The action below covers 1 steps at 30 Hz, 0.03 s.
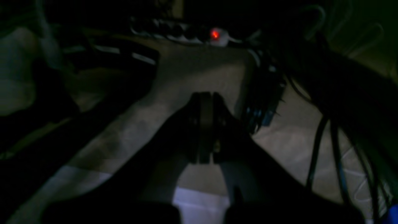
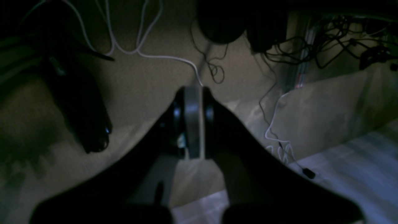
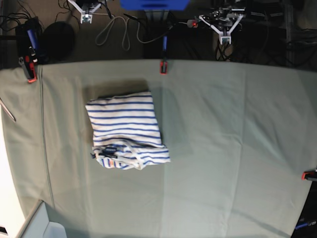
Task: Layout the t-shirt on the table in an organized manner, then fold the t-shirt properly
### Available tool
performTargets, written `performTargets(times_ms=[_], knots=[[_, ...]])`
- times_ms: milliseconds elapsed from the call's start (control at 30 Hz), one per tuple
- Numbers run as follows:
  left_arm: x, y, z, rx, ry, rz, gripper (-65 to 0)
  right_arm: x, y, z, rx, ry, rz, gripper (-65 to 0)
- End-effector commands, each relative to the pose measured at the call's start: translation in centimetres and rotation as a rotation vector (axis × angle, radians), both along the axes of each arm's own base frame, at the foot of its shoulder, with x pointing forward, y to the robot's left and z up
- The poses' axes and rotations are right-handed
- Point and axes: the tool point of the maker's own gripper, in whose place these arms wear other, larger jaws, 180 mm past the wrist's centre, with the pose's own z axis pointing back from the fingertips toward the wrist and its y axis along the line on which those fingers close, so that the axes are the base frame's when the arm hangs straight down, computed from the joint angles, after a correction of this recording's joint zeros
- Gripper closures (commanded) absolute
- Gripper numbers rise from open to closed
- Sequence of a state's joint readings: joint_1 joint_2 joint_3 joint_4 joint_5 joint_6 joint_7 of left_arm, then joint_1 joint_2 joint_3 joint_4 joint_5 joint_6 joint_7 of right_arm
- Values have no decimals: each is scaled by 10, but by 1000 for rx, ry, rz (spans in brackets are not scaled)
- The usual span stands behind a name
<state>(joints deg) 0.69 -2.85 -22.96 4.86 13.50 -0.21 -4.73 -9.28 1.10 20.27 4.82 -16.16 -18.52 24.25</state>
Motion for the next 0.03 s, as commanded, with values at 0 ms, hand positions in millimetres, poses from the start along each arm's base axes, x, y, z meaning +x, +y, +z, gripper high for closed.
performTargets(times_ms=[0], knots=[[-1,3,0,9,-2,-3,0,-7,-1,2,-20,8,3,0]])
